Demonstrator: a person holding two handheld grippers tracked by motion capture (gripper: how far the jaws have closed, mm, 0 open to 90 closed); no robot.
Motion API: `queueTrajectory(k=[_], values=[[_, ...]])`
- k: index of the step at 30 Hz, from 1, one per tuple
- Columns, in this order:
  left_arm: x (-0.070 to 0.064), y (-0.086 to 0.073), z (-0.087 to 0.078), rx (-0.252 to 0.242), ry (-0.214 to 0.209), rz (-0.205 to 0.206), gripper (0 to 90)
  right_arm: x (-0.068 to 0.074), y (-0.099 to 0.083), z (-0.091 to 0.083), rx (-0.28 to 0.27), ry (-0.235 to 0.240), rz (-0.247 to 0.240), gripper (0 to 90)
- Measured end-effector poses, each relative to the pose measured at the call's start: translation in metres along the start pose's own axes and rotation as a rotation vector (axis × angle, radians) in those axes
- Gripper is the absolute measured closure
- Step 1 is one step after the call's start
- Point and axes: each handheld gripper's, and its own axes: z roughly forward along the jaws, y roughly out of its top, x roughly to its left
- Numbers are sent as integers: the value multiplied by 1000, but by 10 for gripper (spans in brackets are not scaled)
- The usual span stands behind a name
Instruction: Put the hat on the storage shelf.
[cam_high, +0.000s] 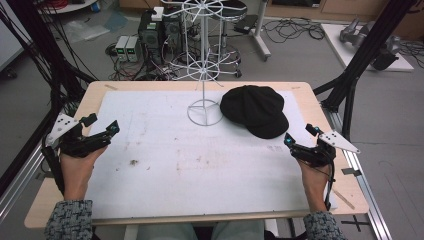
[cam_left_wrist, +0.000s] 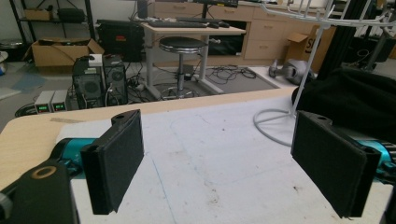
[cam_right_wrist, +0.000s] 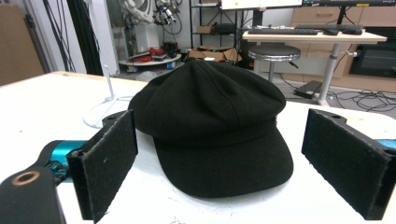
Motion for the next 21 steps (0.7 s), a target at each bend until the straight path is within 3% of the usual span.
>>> queueTrajectory(k=[5,9,13,19,21], values=[[0,-1,1,6,-4,4,174,-1,0,2,6,14,6,97],[0,0,1,4,-4,1,174,-1,-1,4,39,25,-16,97],[0,0,0,2,-2,2,174,1,1,5,28,22,-30,97],[-2,0,1,5,-10,3,174,3,9,12,4,39,2,98],[-2,0,1,6,-8,4,174,5,13,18,6,34,-11,98]])
